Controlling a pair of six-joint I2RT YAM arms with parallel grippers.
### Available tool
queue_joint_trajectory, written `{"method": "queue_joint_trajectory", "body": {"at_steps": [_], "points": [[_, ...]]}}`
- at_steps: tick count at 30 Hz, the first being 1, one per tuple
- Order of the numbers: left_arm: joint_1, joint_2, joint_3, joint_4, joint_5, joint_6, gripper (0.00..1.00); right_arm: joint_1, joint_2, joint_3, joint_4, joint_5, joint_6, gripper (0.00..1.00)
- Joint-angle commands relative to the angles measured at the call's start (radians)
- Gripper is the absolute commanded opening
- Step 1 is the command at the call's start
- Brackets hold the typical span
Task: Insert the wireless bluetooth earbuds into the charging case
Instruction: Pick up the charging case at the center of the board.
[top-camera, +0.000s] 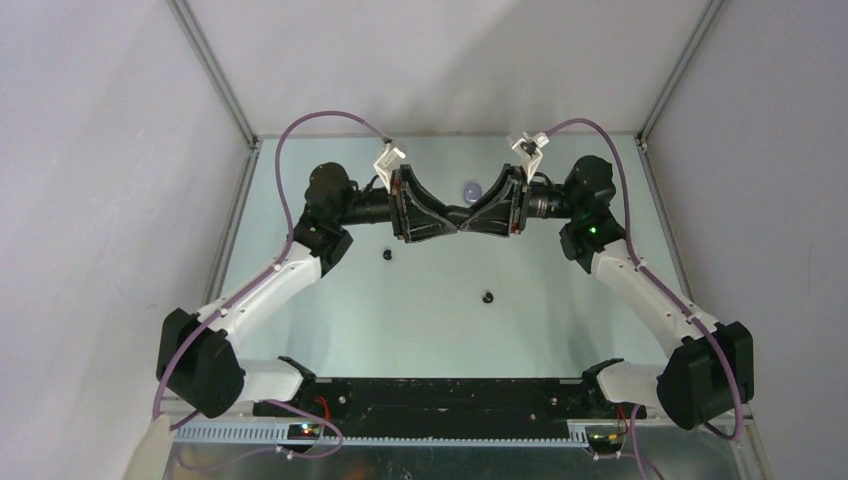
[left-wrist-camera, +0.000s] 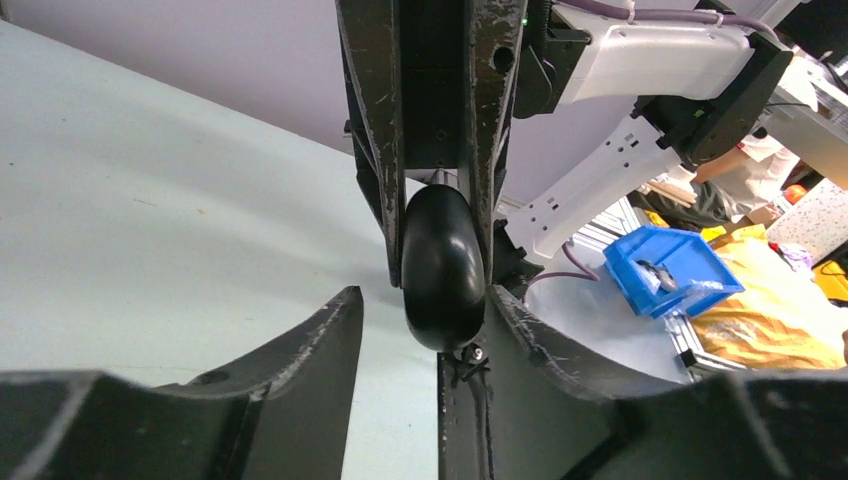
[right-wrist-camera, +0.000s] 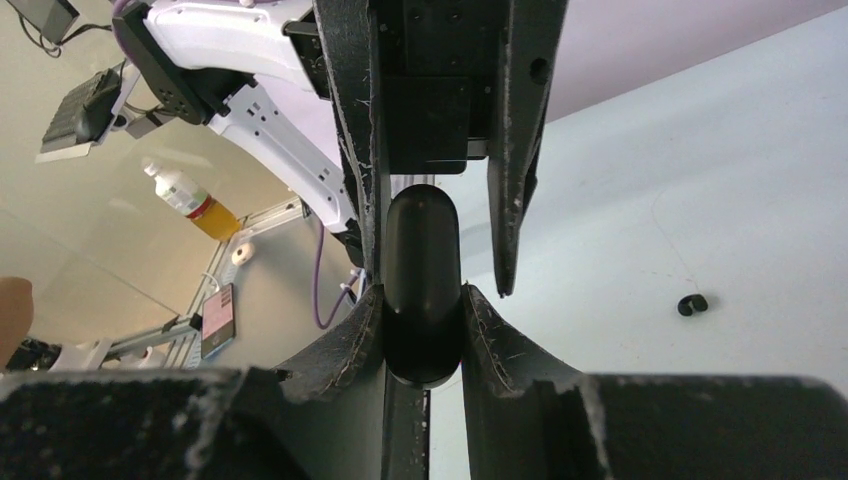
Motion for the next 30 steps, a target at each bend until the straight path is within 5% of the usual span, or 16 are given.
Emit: {"method": "queue_joint_trajectory", "body": {"at_steps": [1,5,10,15,22,30], "points": [[0.001,-0.030,0.042,0.018,0.000,0.017,0.55,0.021,-0.002,-0.002,0.019,-0.015,-0.025,0.04],[0.001,-0.030,0.046,0.012,0.000,0.022,0.51,0.032,0.002,-0.001,0.015,-0.014,-0.033,0.04],[0.001,-0.032,0.047,-0.002,0.001,0.034,0.27,0.037,-0.001,-0.001,0.013,-0.016,-0.039,0.07],[0.001,-0.038,0.048,-0.040,-0.002,0.069,0.14,0.025,-0.010,-0.001,0.012,-0.032,-0.043,0.31],[-0.004,-0.041,0.066,-0.250,-0.028,0.283,0.14,-0.033,-0.049,-0.001,0.010,-0.156,-0.082,0.66],[-0.031,-0.034,0.093,-0.441,-0.057,0.461,0.16,-0.079,-0.061,0.006,-0.230,-0.161,-0.346,0.71]]}}
